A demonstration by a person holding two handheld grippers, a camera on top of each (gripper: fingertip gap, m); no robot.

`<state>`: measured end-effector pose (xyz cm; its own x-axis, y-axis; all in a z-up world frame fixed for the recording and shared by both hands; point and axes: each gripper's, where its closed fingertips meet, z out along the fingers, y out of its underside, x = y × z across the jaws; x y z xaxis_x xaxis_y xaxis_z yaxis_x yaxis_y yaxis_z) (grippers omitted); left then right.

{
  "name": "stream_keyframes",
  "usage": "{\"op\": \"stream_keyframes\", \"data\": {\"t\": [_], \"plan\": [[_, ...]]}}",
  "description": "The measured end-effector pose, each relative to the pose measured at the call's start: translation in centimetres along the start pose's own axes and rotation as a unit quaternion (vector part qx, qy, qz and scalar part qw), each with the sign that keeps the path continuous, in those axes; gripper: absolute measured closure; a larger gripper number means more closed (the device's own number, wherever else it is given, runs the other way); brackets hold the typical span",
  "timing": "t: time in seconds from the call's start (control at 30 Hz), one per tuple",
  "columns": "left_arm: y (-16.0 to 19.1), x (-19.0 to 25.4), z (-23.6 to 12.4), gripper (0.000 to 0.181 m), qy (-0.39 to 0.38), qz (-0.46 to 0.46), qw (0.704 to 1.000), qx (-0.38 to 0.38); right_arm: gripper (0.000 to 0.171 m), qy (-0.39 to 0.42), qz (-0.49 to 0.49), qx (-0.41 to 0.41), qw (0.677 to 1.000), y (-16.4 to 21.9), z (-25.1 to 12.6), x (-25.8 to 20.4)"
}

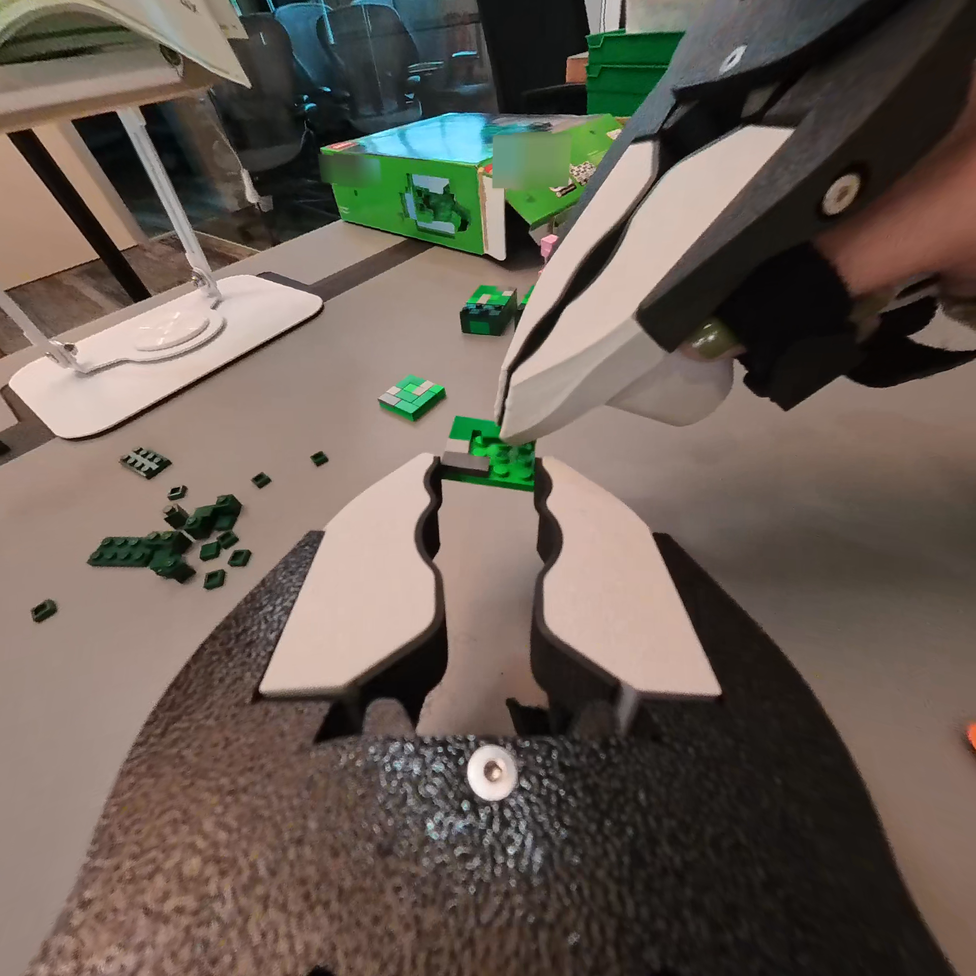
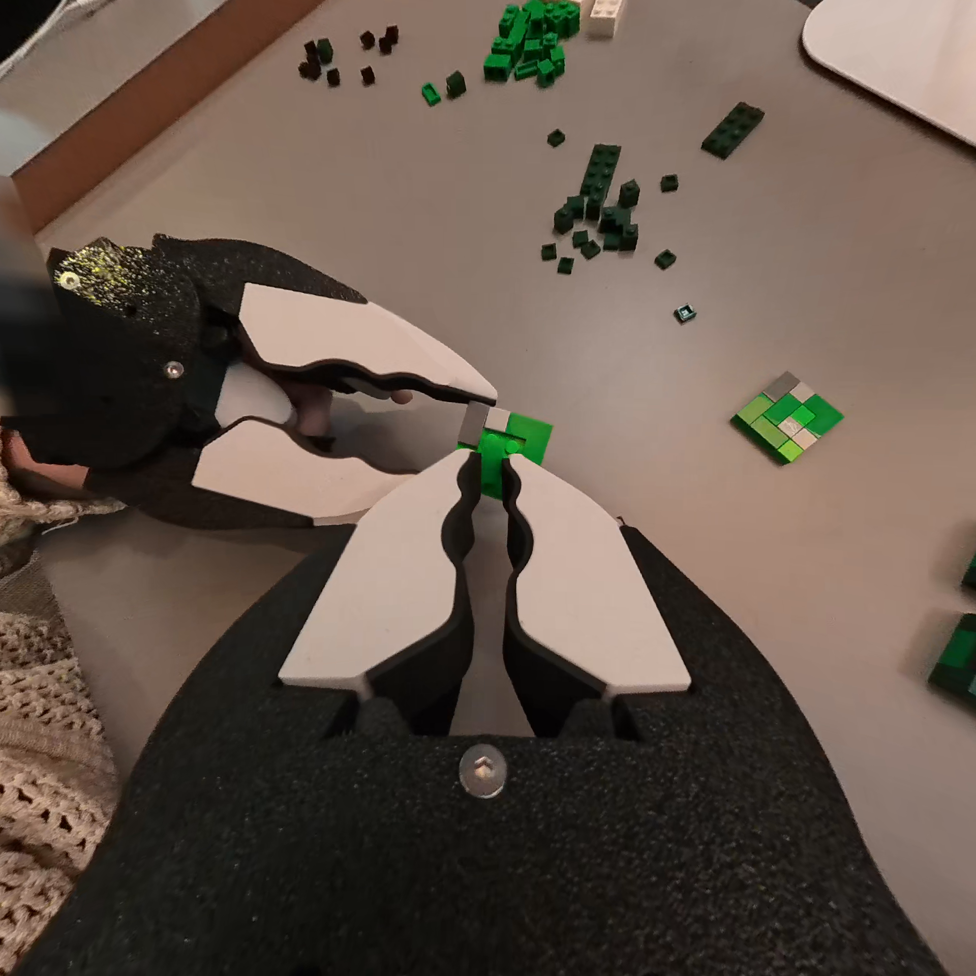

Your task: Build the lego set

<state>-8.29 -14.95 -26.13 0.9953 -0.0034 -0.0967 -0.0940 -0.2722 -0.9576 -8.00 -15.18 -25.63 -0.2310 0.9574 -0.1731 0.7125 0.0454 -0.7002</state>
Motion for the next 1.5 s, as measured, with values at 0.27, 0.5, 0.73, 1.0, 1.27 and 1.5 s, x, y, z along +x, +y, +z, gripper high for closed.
{"op": "stream_keyframes", "data": {"t": [0.27, 0.5, 0.73, 1.0, 1.27, 1.5], "plan": [[0.0, 0.25, 0.02, 0.149, 0.011, 0.0, 1.0, 0.0, 0.164, 0.009, -0.012, -0.005, 1.0, 0.29, -0.23, 0.13], [0.02, 0.41, 0.05, 0.149, 0.013, 0.005, 1.0, 0.0, 0.164, 0.023, -0.01, -0.006, 1.0, 0.43, -0.49, 0.55], [0.02, 0.45, 0.05, 0.148, 0.017, 0.003, 1.0, -0.001, 0.164, 0.025, -0.018, -0.006, 1.0, 0.28, -0.53, 0.38], [0.01, 0.55, 0.06, 0.149, 0.019, 0.005, 1.0, 0.0, 0.164, 0.033, -0.016, -0.008, 0.999, 0.5, -0.74, 0.8], [0.01, 0.73, 0.09, 0.149, 0.018, 0.016, 1.0, 0.0, 0.164, 0.009, -0.007, -0.016, 1.0, 0.45, -0.18, 0.18], [0.03, 0.75, 0.11, 0.149, 0.019, 0.016, 1.0, -0.001, 0.164, 0.005, -0.005, -0.031, 1.0, 0.65, 0.15, 0.03]]}}
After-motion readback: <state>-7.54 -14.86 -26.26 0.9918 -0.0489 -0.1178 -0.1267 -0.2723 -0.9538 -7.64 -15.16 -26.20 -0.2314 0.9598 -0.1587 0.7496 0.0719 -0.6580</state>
